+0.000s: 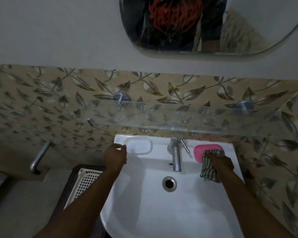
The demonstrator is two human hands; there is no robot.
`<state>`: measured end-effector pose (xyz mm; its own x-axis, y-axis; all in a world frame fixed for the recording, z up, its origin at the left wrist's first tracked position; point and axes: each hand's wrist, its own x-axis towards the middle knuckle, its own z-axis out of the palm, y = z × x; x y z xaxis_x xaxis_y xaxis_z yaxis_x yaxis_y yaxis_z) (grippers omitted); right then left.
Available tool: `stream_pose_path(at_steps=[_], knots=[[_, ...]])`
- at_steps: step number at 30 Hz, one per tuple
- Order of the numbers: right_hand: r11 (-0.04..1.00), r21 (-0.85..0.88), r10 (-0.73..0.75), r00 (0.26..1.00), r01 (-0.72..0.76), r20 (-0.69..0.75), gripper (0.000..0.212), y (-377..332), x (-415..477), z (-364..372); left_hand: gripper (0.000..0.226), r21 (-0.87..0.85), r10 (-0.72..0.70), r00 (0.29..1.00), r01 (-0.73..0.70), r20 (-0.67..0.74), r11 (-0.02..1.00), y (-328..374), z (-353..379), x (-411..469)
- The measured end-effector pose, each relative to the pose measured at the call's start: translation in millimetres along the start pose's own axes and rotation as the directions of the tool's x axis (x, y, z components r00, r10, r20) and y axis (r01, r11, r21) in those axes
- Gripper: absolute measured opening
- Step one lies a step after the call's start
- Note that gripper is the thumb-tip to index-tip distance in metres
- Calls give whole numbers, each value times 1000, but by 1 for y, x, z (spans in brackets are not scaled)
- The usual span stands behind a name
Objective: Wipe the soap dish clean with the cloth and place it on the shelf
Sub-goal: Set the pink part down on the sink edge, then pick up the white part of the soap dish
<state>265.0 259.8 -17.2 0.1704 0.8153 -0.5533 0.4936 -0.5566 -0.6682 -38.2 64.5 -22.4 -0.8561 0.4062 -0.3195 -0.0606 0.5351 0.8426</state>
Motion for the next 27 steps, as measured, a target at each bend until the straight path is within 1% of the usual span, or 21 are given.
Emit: stream_pose_path(at_steps=[3,4,5,6,7,8,9,11,14,16,19,22,27], knots=[[998,-53,-20,999,21,26,76,-5,7,2,63,179,28,1000,-26,-8,984,-24,5,39],[998,-53,-22,998,25,51,77,-5,11,2,68,213,35,999,-35,2,976,-30,7,47],[998,-57,-12,996,17,84,78,-4,14,2,68,237,40,999,-45,27,971,-29,8,48],[998,-64,-3,994,11,113,79,-3,19,1,62,258,43,997,-57,57,964,-21,7,41],[997,-76,3,991,7,135,80,-2,23,-1,51,272,45,996,-64,77,960,-16,7,38],[996,-84,5,989,8,150,81,-1,27,-3,35,282,46,995,-69,87,957,-12,8,35],[995,-96,10,987,5,159,81,0,29,-5,27,283,55,994,-80,95,956,-10,10,35],[994,-109,18,987,0,159,82,4,28,-11,33,289,73,994,-95,85,952,-12,11,36],[998,-59,18,988,-9,151,78,16,9,-19,21,215,115,992,-124,53,969,-18,12,30],[999,-43,5,991,0,131,74,28,-13,-23,23,206,185,983,-184,16,961,-23,12,23],[1000,0,-17,994,17,107,69,53,-46,-23,39,249,286,958,-278,3,928,-29,4,4],[999,33,-9,988,4,153,67,78,-76,-18,37,312,346,938,-329,1,891,-33,-5,-21],[1000,15,-5,981,2,193,64,110,-101,-8,27,420,423,906,-385,4,822,-42,-13,-62]])
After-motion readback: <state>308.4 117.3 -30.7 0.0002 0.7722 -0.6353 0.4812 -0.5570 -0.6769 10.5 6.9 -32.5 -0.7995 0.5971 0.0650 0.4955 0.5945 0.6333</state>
